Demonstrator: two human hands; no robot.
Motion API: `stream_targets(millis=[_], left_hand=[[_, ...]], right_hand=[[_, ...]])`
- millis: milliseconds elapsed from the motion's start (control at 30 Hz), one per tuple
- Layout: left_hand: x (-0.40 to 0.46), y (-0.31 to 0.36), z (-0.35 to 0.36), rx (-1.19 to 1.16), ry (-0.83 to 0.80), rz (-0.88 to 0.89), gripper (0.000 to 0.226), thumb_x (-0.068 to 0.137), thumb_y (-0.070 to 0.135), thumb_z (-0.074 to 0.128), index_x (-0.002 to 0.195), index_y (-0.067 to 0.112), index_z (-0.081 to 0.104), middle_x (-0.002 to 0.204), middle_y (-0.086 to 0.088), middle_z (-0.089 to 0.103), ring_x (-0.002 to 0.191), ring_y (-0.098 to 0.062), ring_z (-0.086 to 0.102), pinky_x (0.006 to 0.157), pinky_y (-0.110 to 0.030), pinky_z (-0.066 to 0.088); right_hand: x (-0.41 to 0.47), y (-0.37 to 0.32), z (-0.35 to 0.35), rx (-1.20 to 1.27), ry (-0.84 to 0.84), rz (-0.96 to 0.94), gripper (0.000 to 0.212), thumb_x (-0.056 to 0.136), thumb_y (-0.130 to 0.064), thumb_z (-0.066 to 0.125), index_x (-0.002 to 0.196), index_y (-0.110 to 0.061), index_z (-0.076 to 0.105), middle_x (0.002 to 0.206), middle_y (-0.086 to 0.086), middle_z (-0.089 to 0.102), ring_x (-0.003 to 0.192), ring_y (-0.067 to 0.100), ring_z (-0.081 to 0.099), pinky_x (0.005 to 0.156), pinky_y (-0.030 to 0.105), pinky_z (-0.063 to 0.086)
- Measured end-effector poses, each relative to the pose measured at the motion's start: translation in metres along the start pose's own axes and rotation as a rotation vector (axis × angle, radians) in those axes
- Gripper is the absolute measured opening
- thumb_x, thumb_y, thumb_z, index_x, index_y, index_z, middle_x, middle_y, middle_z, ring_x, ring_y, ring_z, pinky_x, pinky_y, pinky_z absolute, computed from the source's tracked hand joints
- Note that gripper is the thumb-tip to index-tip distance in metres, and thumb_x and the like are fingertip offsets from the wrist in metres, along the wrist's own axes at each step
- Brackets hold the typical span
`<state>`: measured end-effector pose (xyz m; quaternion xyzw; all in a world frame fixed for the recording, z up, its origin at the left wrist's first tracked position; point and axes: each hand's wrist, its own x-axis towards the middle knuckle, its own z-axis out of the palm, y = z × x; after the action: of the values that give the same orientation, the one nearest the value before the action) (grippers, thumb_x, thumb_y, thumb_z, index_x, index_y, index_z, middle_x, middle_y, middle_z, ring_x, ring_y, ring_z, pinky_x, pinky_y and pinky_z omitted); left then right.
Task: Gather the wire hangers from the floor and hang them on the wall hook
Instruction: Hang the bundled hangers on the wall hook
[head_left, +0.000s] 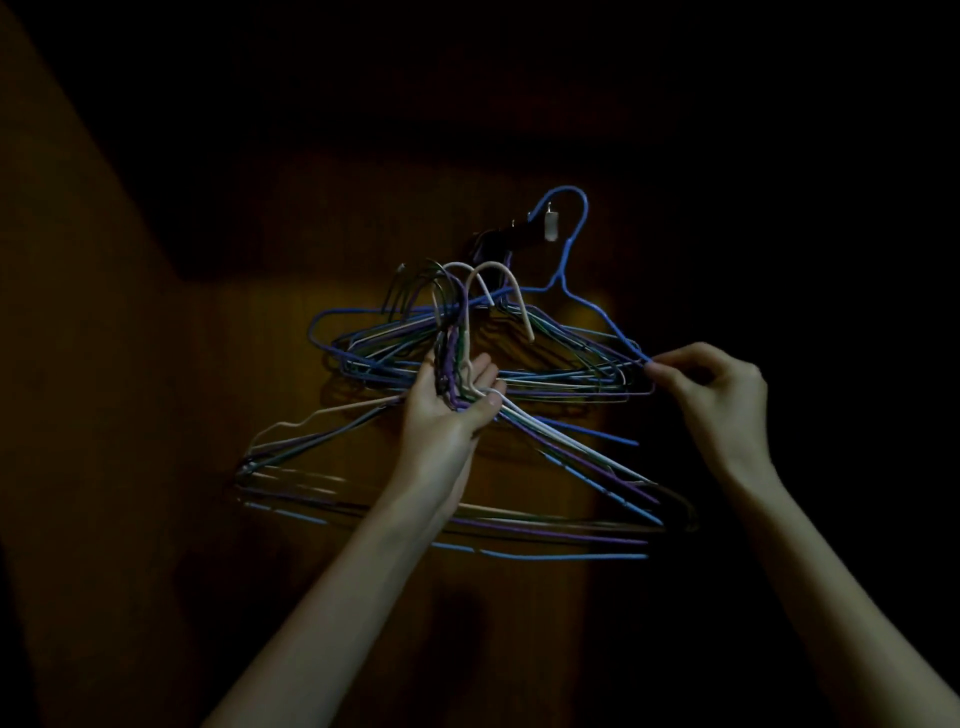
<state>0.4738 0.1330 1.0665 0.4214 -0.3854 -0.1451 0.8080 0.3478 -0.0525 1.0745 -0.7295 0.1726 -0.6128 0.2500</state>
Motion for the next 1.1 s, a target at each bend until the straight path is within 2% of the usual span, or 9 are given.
stream_targets(millis=[133,233,333,733,967,1100], left_hand=[[0.016,-0.003,-0.001,0.010,0.002,0.025,0.065,0.089,-0.015,0.045,0.144,0.013,0.025,0.140,-0.018,0.045,0.126,-0.026,0.049,0.104,-0.035,0.040],[0.030,-0.007,-0.003,0.023,0.002,0.039,0.060,0.088,-0.016,0.045,0.138,0.016,0.031,0.139,-0.018,0.046,0.125,-0.026,0.050,0.100,-0.032,0.043],[0.044,-0.012,-0.007,0.038,0.010,0.047,0.064,0.088,-0.016,0.046,0.142,0.014,0.029,0.139,-0.018,0.046,0.124,-0.026,0.051,0.097,-0.030,0.044],[0.072,-0.033,-0.017,0.085,0.080,0.061,0.065,0.087,-0.017,0.047,0.143,0.012,0.029,0.136,-0.016,0.050,0.119,-0.022,0.055,0.095,-0.028,0.046],[0.077,-0.037,-0.017,0.072,0.108,0.072,0.064,0.086,-0.018,0.047,0.141,0.010,0.033,0.134,-0.017,0.051,0.117,-0.022,0.056,0.093,-0.025,0.050],[0.076,-0.037,-0.015,0.077,0.110,0.077,0.063,0.086,-0.019,0.047,0.140,0.011,0.033,0.133,-0.017,0.052,0.114,-0.019,0.057,0.090,-0.021,0.051]], right_hand=[[0.030,0.013,0.020,-0.035,0.006,0.018,0.002,0.080,-0.021,0.070,0.082,-0.020,0.071,0.078,-0.001,0.068,0.080,0.018,0.065,0.075,0.042,0.053],[0.048,0.029,0.041,-0.064,-0.009,0.027,0.003,0.081,-0.023,0.070,0.081,-0.021,0.070,0.076,-0.002,0.067,0.078,0.018,0.065,0.074,0.045,0.054],[0.064,0.041,0.062,-0.076,-0.032,0.043,0.005,0.081,-0.025,0.070,0.076,-0.026,0.067,0.075,-0.004,0.065,0.079,0.017,0.064,0.074,0.045,0.053],[0.092,0.079,0.116,-0.113,-0.124,0.086,0.007,0.082,-0.027,0.069,0.079,-0.021,0.068,0.078,-0.005,0.063,0.078,0.010,0.057,0.066,0.028,0.041],[0.099,0.086,0.128,-0.105,-0.169,0.127,0.005,0.083,-0.024,0.067,0.081,-0.019,0.067,0.080,-0.002,0.064,0.079,0.016,0.061,0.071,0.035,0.050],[0.094,0.087,0.128,-0.143,-0.159,0.121,0.007,0.082,-0.026,0.069,0.080,-0.020,0.067,0.077,-0.005,0.060,0.076,0.012,0.056,0.059,0.027,0.039]])
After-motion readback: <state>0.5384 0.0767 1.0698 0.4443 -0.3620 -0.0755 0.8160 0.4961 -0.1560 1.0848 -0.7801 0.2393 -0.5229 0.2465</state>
